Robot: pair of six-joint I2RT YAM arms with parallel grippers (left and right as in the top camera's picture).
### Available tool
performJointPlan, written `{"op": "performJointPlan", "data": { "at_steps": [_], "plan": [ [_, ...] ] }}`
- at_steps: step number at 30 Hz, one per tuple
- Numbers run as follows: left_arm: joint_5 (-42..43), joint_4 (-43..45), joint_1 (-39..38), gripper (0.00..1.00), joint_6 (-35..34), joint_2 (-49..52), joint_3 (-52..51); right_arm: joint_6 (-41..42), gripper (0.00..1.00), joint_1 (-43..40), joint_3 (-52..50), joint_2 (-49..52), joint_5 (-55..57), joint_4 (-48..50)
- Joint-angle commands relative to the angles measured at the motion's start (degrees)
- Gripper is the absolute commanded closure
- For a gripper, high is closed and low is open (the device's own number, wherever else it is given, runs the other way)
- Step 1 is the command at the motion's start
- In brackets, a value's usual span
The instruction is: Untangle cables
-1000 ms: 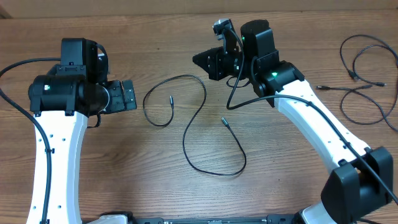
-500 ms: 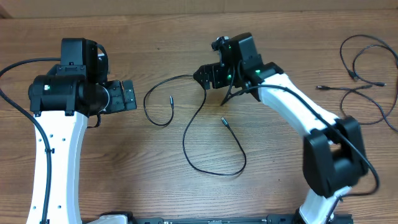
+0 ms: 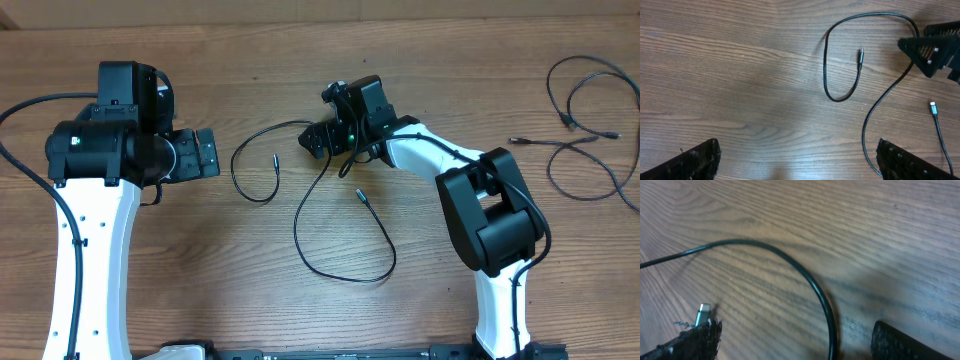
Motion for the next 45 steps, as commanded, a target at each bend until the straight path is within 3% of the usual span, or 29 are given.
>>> {"op": "performJointPlan", "data": {
  "at_steps": [1, 6, 11, 15, 19, 20, 27, 33, 38, 45],
  "plan": [
    [0.6, 0.0, 0.2, 0.01, 1.1, -1.0, 1.1, 0.2, 0.06, 0.0, 0.2, 2.6, -0.4, 0.5],
    [0.6, 0.0, 0.2, 0.00, 1.1, -1.0, 1.1, 0.2, 0.22, 0.1, 0.2, 3.2, -5.8, 0.2],
    [0.6, 0.0, 0.2, 0.00, 1.1, -1.0, 1.1, 0.1, 0.32, 1.3, 0.1, 3.2, -6.2, -1.9],
    [0.6, 0.0, 0.2, 0.00, 1.1, -1.0, 1.1, 0.1, 0.56, 1.6, 0.1, 3.2, -6.2, -2.7],
    [0.6, 0.0, 0.2, 0.01, 1.1, -1.0, 1.1, 0.2, 0.92, 1.6, 0.1, 3.2, -4.1, -4.3],
    [0.6, 0.0, 0.2, 0.01, 1.1, -1.0, 1.1, 0.2, 0.96, 1.6, 0.1, 3.2, -3.5, -4.8],
    [0.6, 0.0, 0.2, 0.00, 1.1, -1.0, 1.1, 3.4, 0.96, 0.7, 1.6, 2.3, -5.0, -7.4],
    [0.6, 0.0, 0.2, 0.00, 1.1, -1.0, 1.1, 3.4, 0.96, -0.6, 5.0, -6.0, -5.9, -13.4],
    [0.6, 0.0, 0.2, 0.00, 1.1, -1.0, 1.1, 3.3, 0.96, -2.4, 7.6, -19.4, 0.1, -20.2],
    [0.6, 0.0, 0.2, 0.01, 1.1, -1.0, 1.1, 2.9, 0.96, -4.0, 7.6, -42.1, 17.0, -24.4]
  ]
}}
